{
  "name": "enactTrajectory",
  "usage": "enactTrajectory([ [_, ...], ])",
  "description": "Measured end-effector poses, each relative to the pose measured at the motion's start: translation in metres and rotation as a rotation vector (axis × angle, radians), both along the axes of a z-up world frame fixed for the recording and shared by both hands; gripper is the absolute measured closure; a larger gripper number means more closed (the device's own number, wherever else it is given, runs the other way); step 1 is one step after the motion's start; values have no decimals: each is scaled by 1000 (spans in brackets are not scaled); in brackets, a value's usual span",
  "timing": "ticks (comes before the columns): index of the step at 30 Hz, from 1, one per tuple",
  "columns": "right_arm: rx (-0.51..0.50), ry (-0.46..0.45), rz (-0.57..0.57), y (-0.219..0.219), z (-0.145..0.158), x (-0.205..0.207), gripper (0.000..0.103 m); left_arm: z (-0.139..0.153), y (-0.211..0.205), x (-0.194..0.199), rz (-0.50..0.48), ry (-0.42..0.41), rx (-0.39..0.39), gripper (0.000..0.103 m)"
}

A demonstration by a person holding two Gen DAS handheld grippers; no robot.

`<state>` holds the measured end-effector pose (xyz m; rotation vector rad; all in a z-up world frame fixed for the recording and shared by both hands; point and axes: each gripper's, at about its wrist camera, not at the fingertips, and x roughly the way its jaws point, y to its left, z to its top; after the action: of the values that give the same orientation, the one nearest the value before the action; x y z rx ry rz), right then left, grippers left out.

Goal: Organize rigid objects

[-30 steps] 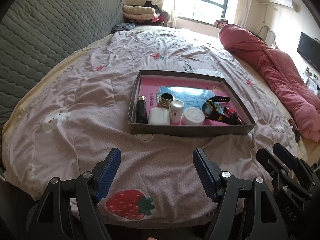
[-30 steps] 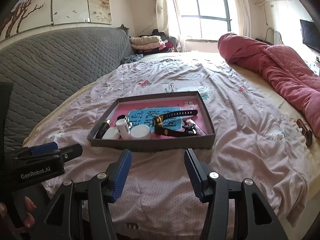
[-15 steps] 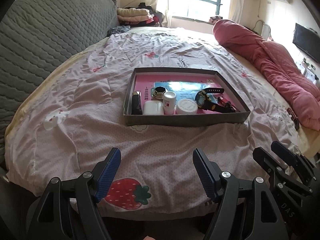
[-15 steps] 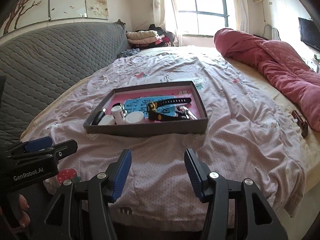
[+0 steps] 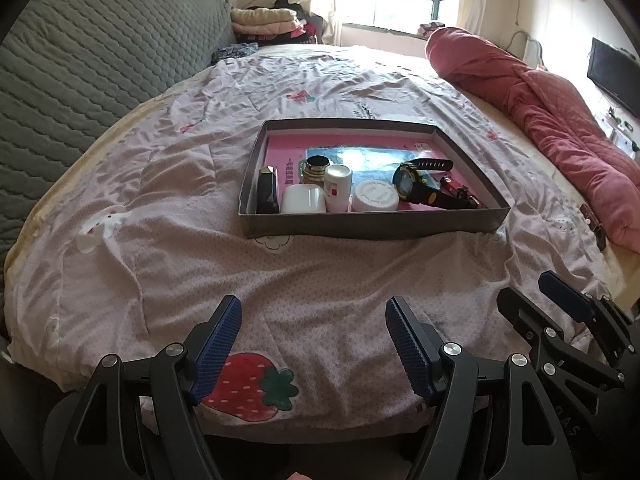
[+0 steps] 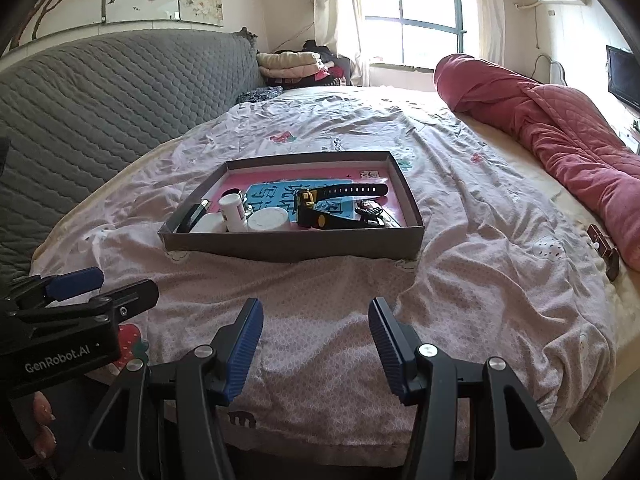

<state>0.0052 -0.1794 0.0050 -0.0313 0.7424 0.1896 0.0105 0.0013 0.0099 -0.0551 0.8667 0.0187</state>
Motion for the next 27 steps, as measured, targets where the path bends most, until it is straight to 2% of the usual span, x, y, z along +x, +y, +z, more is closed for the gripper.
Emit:
enactTrajectory([
  [27,-4,57,-8,1,-23,21,49,-28,0,22,25,60,9,27],
])
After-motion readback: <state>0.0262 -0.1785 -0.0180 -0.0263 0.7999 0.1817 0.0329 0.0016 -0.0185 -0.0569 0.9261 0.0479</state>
